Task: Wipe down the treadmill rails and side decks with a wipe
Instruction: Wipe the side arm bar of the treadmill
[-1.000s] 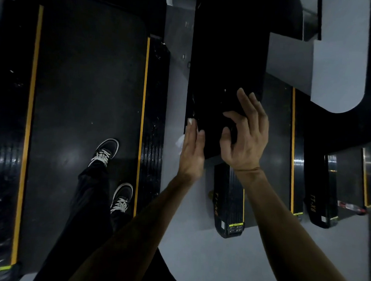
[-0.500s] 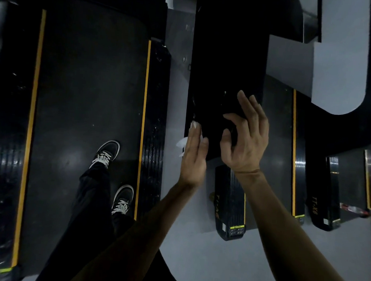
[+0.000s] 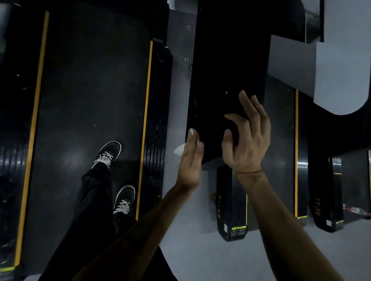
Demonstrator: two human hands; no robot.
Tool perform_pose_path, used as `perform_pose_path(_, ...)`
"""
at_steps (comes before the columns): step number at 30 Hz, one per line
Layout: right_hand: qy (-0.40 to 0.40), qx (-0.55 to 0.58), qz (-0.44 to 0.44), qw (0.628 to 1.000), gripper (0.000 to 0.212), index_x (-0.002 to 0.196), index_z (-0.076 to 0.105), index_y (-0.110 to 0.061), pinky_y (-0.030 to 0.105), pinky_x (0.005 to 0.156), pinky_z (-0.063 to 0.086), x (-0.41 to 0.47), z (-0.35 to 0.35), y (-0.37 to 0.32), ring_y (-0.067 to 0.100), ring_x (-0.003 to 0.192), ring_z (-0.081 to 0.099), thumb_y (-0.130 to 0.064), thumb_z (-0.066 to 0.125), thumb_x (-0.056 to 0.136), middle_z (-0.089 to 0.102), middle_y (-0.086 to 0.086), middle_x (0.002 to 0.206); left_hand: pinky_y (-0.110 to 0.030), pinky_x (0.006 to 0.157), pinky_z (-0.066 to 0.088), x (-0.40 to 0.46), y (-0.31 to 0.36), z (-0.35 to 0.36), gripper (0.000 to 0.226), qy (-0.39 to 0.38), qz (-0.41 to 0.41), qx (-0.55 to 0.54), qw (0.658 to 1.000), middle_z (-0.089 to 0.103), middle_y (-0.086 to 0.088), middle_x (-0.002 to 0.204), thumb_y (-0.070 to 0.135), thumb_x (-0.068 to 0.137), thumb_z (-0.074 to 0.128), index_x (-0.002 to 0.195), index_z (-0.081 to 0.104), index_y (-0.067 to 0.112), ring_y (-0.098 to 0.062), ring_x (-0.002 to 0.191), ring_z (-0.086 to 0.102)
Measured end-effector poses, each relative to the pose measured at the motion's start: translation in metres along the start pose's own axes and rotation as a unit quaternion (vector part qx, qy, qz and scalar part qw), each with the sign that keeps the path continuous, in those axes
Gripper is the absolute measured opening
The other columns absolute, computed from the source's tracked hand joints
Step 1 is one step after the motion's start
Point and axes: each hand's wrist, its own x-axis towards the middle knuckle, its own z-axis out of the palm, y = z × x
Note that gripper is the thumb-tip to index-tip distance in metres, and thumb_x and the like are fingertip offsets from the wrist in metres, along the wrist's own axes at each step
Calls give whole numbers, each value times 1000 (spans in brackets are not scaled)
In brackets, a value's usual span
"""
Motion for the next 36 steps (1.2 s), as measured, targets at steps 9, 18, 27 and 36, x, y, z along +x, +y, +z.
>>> perform_pose_path(9, 0, 3, 0, 1000, 30, 108, 68, -6, 59, 102, 46, 1, -2, -2, 42, 137, 51, -24, 49, 93, 57, 23, 144, -51, 126, 25, 58, 19, -9, 94, 14, -76, 38, 996, 31, 5, 167, 91, 85, 29, 162, 23, 38, -16, 154, 28)
perform_pose_path(18, 8, 1, -4, 1000, 29, 106, 69, -5, 58, 102, 46, 0, -1, -1, 43, 136, 51, -23, 50, 93, 57, 23, 143, -43, 129, 18, 4, 16, -2, 78, 14, -55, -24, 998, 19, 5, 171, 65, 97, 37, 163, 19, 27, -6, 156, 17)
perform_pose_path(27, 5, 1, 0, 1000, 31, 109, 69, -5, 59, 102, 46, -1, 0, -2, 42, 137, 51, -24, 49, 94, 57, 24, 143, -46, 129, 15, 52, 38, -1, 88, 18, -53, 15, 998, 18, 7, 171, 75, 93, 31, 165, 17, 26, -8, 157, 16)
perform_pose_path(36, 2, 8, 1, 1000, 34, 107, 71, -4, 58, 103, 45, -1, -2, -1, 41, 138, 50, -22, 45, 95, 56, 23, 144, -51, 128, 19, -6, 20, 3, 75, -5, -7, 40, 999, 20, 6, 169, 62, 104, 30, 163, 23, 18, -11, 156, 17)
